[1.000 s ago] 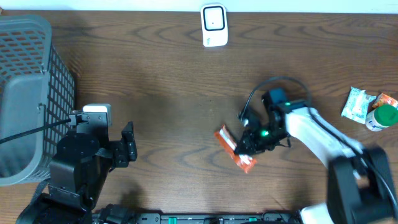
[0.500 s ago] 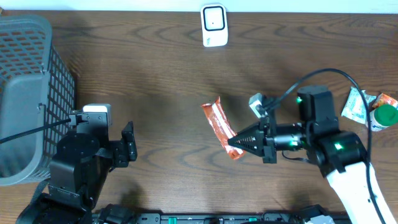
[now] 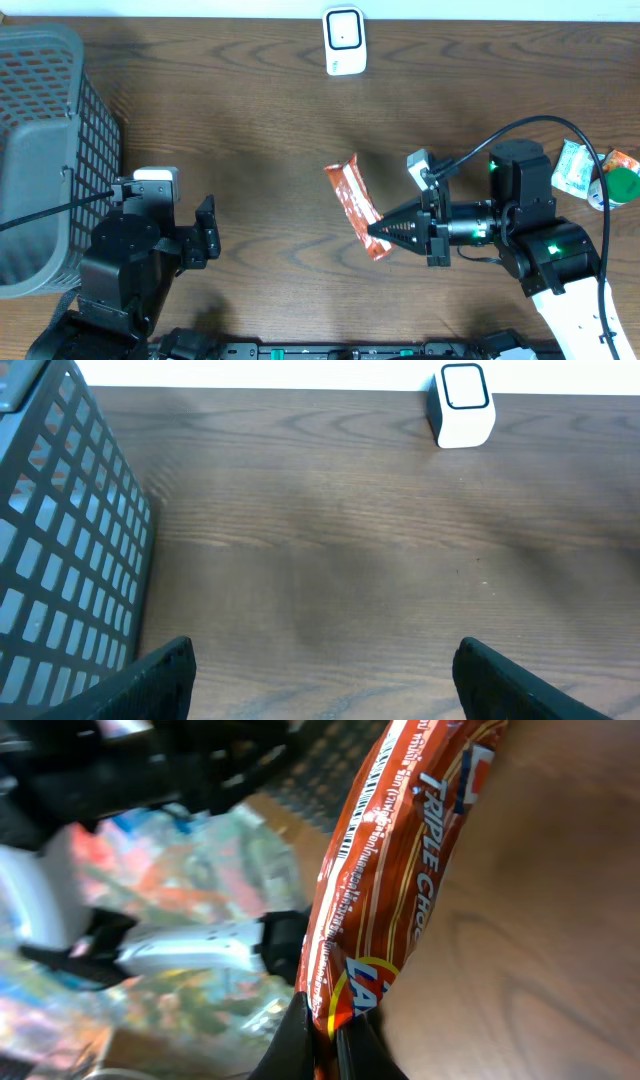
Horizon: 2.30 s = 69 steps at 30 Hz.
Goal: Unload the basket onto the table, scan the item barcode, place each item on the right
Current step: 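Lift the Top bar and hold its barcode under the scanner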
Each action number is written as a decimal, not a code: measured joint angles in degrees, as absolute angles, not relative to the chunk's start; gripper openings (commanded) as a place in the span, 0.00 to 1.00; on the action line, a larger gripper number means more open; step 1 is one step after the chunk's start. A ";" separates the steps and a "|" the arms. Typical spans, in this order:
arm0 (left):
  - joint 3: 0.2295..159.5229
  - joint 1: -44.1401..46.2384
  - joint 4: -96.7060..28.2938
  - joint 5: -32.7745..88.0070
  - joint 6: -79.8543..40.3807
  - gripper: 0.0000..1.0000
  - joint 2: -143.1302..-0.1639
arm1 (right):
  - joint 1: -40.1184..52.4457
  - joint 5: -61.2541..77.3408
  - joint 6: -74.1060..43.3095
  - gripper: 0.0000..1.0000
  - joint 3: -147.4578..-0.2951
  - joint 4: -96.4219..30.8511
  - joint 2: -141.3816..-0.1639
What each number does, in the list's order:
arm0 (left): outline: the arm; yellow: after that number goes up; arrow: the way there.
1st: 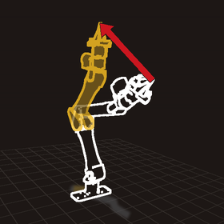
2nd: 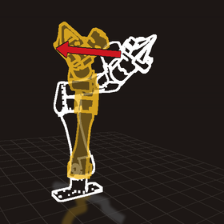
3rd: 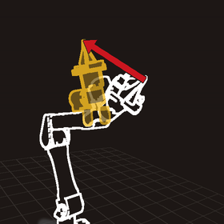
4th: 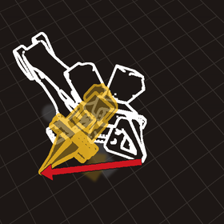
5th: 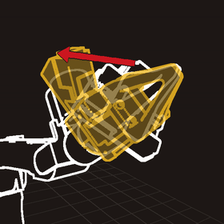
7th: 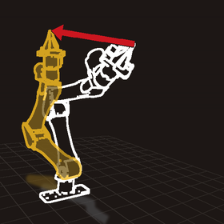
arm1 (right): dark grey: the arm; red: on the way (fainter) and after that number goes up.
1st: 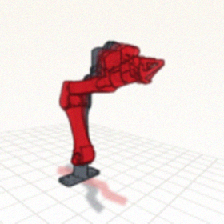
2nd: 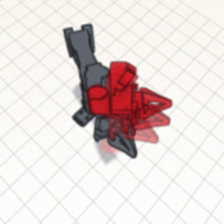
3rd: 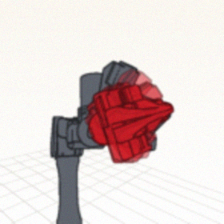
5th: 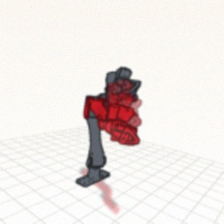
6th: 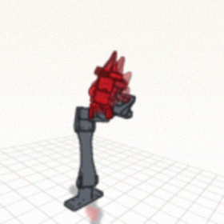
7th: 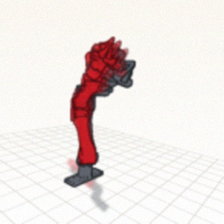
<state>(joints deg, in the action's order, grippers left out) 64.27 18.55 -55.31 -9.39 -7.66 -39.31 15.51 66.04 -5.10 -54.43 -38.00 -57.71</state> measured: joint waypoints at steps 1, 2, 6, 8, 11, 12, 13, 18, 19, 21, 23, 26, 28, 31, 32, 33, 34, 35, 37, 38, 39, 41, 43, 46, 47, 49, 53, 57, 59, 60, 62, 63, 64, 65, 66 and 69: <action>64.27 18.55 -55.31 -9.39 -7.64 0.83 -39.31 | 15.59 62.30 -5.45 0.01 -54.43 -36.80 -57.80; 64.27 18.55 -55.31 -9.39 -7.66 0.83 -39.31 | 15.70 57.60 -5.74 0.01 -54.43 -35.00 -58.06; 64.27 18.55 -55.35 -9.37 -7.64 0.83 -39.31 | 15.75 36.56 -6.85 0.01 -54.43 -23.49 -62.17; 64.27 18.55 -55.31 -9.37 -7.64 0.83 -39.29 | 15.81 28.29 -7.27 0.01 -54.48 -16.10 -66.22; 64.27 18.55 -55.29 -9.37 -7.66 0.83 -39.31 | 16.29 20.36 -8.10 0.01 -55.68 -5.50 -74.72; 64.27 18.55 -55.27 -9.37 -7.66 0.83 -39.31 | 16.43 18.92 -8.34 0.01 -56.55 -3.75 -77.06; 64.27 18.55 -55.29 -9.39 -7.64 0.83 -39.31 | 16.62 17.50 -8.58 0.01 -58.24 -2.63 -80.62; 64.27 18.55 -55.33 -9.37 -7.66 0.83 -39.35 | 17.12 12.40 -8.32 0.01 -74.74 -2.96 -100.44; 64.29 18.55 -55.31 -9.37 -7.66 0.83 -39.35 | 17.21 11.09 -7.94 0.01 -78.83 -4.10 -104.07; 64.29 18.55 -55.33 -9.37 -7.66 0.83 -39.35 | 17.67 7.38 -6.72 0.01 -88.14 -7.60 -111.39; 64.31 18.55 -55.29 -9.39 -7.66 0.83 -39.38 | 18.37 2.76 -4.54 0.01 -97.97 -13.72 -117.99; 64.31 18.55 -55.31 -9.39 -7.66 0.83 -39.35 | 19.64 -3.51 -0.84 0.01 -108.71 -19.99 -124.92; 64.31 18.55 -55.33 -9.39 -7.64 0.83 -39.35 | 20.56 -8.12 2.52 0.01 -115.09 -23.51 -129.27; 64.31 18.55 -55.31 -9.39 -7.64 0.83 -39.35 | 22.17 -15.05 7.44 0.01 -119.04 -24.67 -133.58; 64.31 18.55 -55.31 -9.39 -7.66 0.83 -39.38 | 22.79 -17.65 9.10 0.01 -119.42 -24.58 -134.85; 64.31 18.55 -55.31 -9.39 -7.66 0.83 -39.35 | 23.27 -19.51 10.31 0.01 -119.59 -24.56 -135.85; 64.31 18.55 -55.31 -9.39 -7.66 0.83 -39.35 | 24.01 -22.28 11.86 0.01 -119.63 -24.53 -137.45; 64.31 18.55 -55.31 -9.39 -7.66 0.83 -39.35 | 24.49 -23.70 12.78 0.01 -119.63 -24.64 -138.50; 64.31 18.55 -55.31 -9.39 -7.66 0.83 -39.35 | 25.63 -27.05 14.66 0.01 -119.63 -25.12 -141.23; 64.31 18.55 -55.31 -9.39 -7.66 0.83 -39.35 | 26.09 -28.23 15.31 0.01 -119.63 -25.71 -142.32; 64.31 18.55 -55.31 -9.39 -7.66 0.83 -39.35 | 26.63 -29.19 15.81 0.01 -119.63 -26.35 -143.24; 64.31 18.55 -55.33 -9.39 -7.66 0.83 -39.35 | 27.66 -30.76 16.95 0.01 -119.61 -27.42 -144.24; 64.31 18.55 -55.31 -9.39 -7.64 0.83 -39.35 | 28.62 -31.94 18.39 0.01 -119.61 -27.51 -144.29; 64.31 18.55 -55.33 -9.39 -7.66 0.83 -39.35 | 29.56 -33.58 20.43 0.01 -119.85 -27.20 -144.27; 64.31 18.55 -55.31 -9.39 -7.66 0.83 -39.38 | 29.87 -34.26 21.19 0.01 -119.85 -27.35 -144.27; 64.31 18.55 -55.31 -9.39 -7.66 0.83 -39.35 | 30.28 -35.68 22.52 0.01 -119.85 -27.70 -144.27; 64.31 18.55 -55.33 -9.39 -7.66 0.83 -39.35 | 30.39 -37.74 24.27 0.01 -120.05 -29.91 -144.27; 64.31 18.55 -55.31 -9.39 -7.66 0.83 -39.35 | 30.28 -39.07 26.44 0.01 -120.31 -31.64 -144.16; 64.31 18.55 -55.33 -9.39 -7.64 0.83 -39.35 | 30.22 -40.16 27.38 0.01 -120.51 -31.79 -143.90; 64.31 18.55 -55.31 -9.39 -7.66 0.83 -39.35 | 30.13 -40.66 27.66 0.01 -120.77 -31.90 -143.76; 64.31 18.55 -55.33 -9.39 -7.66 0.83 -39.35 | 30.09 -42.28 28.29 0.01 -121.10 -30.50 -143.22; 64.31 18.55 -55.33 -9.39 -7.66 0.83 -39.35 | 30.06 -43.53 29.02 0.01 -121.16 -28.77 -142.96; 64.31 18.55 -55.33 -9.39 -7.66 0.83 -39.38 | 30.06 -44.97 30.06 0.01 -121.27 -26.41 -142.67; 64.31 18.55 -55.33 -9.39 -7.66 0.83 -39.35 | 30.06 -46.24 31.42 0.01 -121.54 -24.49 -142.41; 64.31 18.55 -55.31 -9.39 -7.64 0.83 -39.35 | 30.06 -47.03 32.58 0.01 -121.73 -22.85 -142.19; 64.31 18.55 -55.31 -9.39 -7.66 0.83 -39.35 | 29.89 -48.25 37.26 0.01 -121.97 -17.98 -141.56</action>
<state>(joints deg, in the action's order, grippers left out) 64.31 18.55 -55.31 -9.39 -7.66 -39.35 29.89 -48.25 37.26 -121.97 -17.98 -141.56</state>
